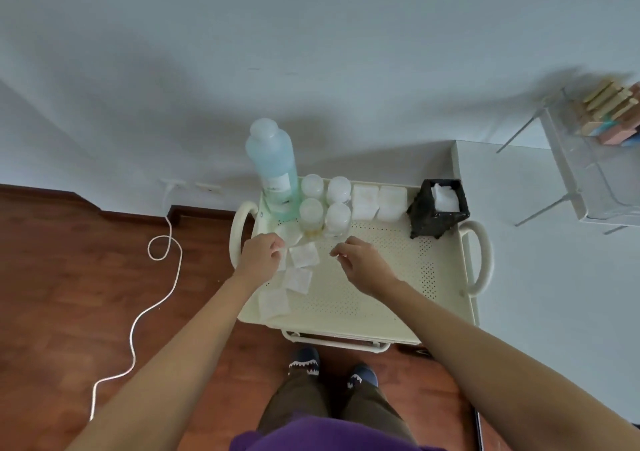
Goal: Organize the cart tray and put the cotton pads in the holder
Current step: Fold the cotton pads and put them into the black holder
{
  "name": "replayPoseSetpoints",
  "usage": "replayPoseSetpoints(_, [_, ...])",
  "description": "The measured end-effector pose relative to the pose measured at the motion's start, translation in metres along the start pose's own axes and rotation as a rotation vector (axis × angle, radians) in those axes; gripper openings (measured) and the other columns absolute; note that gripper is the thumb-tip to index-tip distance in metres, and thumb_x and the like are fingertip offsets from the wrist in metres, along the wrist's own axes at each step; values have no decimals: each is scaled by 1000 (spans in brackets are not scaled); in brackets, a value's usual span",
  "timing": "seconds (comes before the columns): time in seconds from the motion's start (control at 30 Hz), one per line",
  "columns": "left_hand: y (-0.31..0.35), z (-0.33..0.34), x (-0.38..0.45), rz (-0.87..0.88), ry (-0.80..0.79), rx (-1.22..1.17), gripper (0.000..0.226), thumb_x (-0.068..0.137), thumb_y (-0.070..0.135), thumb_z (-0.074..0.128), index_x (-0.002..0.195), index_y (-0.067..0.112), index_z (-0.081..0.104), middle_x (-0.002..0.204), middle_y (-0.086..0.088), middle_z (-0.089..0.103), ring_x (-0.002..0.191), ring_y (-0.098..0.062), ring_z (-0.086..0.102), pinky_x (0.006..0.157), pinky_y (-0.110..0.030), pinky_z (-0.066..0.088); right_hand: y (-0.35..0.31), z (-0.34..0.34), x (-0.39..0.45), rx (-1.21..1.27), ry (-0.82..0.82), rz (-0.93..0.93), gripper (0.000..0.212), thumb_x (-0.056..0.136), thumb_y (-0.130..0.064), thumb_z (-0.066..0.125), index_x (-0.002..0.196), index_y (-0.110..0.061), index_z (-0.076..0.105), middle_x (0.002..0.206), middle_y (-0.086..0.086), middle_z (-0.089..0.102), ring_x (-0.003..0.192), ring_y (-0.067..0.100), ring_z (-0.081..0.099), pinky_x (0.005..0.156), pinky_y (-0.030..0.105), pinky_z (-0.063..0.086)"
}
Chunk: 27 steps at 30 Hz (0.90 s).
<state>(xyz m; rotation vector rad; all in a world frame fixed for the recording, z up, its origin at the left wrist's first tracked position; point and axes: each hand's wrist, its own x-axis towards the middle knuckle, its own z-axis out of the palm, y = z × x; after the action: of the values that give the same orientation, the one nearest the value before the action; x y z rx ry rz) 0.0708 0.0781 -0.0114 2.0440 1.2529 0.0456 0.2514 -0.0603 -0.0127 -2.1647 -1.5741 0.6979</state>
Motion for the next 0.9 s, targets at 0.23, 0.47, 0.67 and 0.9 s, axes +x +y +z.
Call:
replayPoseSetpoints(0.23, [-14, 27, 1, 27, -34, 265, 51, 83, -4, 58, 131, 6, 42, 128, -14, 47, 120, -27, 46, 103, -38, 42, -20, 47, 25, -163, -199, -5, 60, 87, 9, 38, 140, -19, 41, 124, 16, 44, 108, 33, 50, 90, 44, 51])
replayPoseSetpoints(0.47, [-16, 38, 3, 18, 15, 427, 53, 86, -8, 51, 135, 6, 36, 129, -14, 46, 123, -29, 43, 104, -38, 41, -3, 57, 28, -400, -129, -7, 45, 91, -3, 44, 134, -16, 49, 124, 17, 43, 107, 33, 45, 80, 40, 51])
replayPoseSetpoints(0.67, [-16, 42, 6, 14, -10, 467, 32, 93, 3, 47, 124, 5, 44, 123, -13, 53, 117, -29, 49, 99, -38, 44, 20, 50, 20, -439, -63, -19, 23, 94, -16, 52, 108, -4, 66, 125, 10, 58, 112, 29, 50, 92, 37, 47])
replayPoseSetpoints(0.9, [-14, 40, 3, 57, -16, 459, 26, 91, 17, 52, 115, 7, 55, 119, -10, 51, 117, -26, 46, 94, -37, 46, 28, 41, 9, -224, -142, 157, 32, 91, -4, 54, 120, -14, 47, 104, 13, 58, 90, 30, 57, 74, 41, 52])
